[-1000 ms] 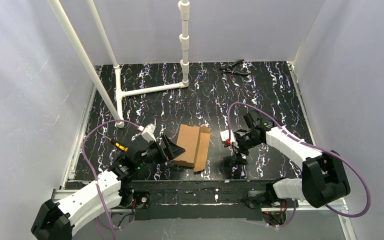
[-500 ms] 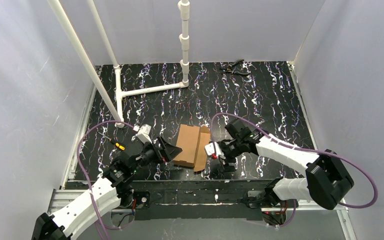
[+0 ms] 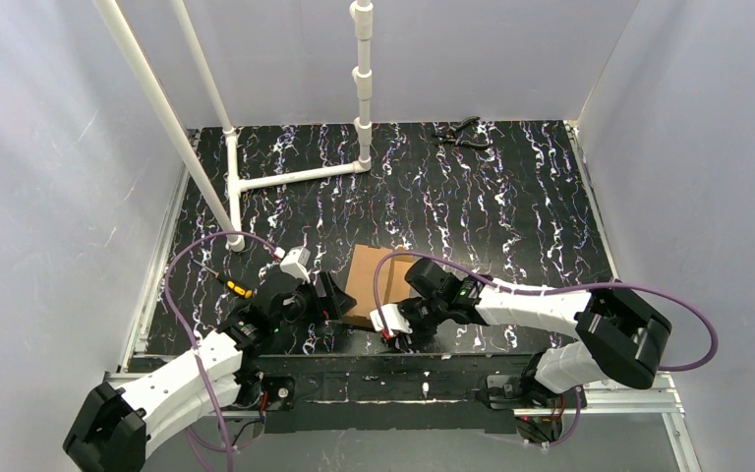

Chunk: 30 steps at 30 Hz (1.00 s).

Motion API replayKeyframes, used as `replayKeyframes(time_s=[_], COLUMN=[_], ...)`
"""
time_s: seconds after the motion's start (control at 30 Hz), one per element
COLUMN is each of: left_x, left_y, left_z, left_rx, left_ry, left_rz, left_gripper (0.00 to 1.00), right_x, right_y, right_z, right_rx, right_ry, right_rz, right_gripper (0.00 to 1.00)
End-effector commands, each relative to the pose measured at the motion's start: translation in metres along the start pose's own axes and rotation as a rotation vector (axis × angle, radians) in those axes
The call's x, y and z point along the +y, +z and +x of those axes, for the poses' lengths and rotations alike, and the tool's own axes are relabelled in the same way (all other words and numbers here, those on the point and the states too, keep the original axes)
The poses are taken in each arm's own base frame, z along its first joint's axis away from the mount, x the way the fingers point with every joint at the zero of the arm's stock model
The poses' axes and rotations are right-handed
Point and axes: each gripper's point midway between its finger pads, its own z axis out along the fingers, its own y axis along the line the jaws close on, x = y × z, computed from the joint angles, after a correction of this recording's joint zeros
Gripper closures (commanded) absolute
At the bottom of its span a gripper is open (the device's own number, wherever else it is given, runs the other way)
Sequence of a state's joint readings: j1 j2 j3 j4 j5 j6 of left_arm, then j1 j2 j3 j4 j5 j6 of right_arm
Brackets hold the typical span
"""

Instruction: Fold the paper box

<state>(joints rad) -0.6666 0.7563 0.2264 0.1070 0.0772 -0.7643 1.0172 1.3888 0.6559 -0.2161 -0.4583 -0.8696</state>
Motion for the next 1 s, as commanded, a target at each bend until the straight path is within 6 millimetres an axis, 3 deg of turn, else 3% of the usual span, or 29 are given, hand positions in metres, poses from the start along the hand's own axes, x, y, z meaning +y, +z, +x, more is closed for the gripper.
replayKeyframes(time_s=[0.0, 0.23, 0.47, 0.57, 0.63, 0.8, 0.97], left_x=[-0.014, -0.011, -0.013, -0.016, -0.020, -0.030, -0.043], left_y=[0.003, 0.010, 0.009, 0.004, 0.000, -0.010, -0.018], left_z=[-0.022, -0.017, -0.014, -0.015, -0.017, -0.018, -0.019], left_rx=[-0.081, -0.063, -0.051, -0.067, -0.086, -0.090, -0.056], left_ry=[-0.020, -0.072, -0.086, -0.114, -0.134, -0.152, -0.105], left_rz=[0.042, 0.025, 0.040, 0.066, 0.093, 0.151, 0.182], left_gripper=[0.18, 0.29, 0.27, 0.16, 0.03, 0.02, 0.02], right_x=[-0.012, -0.010, 0.001, 0.011, 0.008, -0.007, -0.036], right_y=[0.004, 0.007, -0.002, -0.024, -0.046, -0.087, -0.126], right_z=[-0.007, -0.011, -0.009, -0.007, -0.003, 0.019, 0.051], right_rx=[-0.010, -0.016, -0.014, -0.044, -0.078, -0.124, -0.135], right_ry=[0.007, 0.016, -0.027, -0.060, -0.050, 0.061, 0.265], right_rz=[0.064, 0.057, -0.021, -0.119, -0.124, -0.031, 0.123], right_gripper=[0.43, 0.49, 0.48, 0.44, 0.39, 0.29, 0.19])
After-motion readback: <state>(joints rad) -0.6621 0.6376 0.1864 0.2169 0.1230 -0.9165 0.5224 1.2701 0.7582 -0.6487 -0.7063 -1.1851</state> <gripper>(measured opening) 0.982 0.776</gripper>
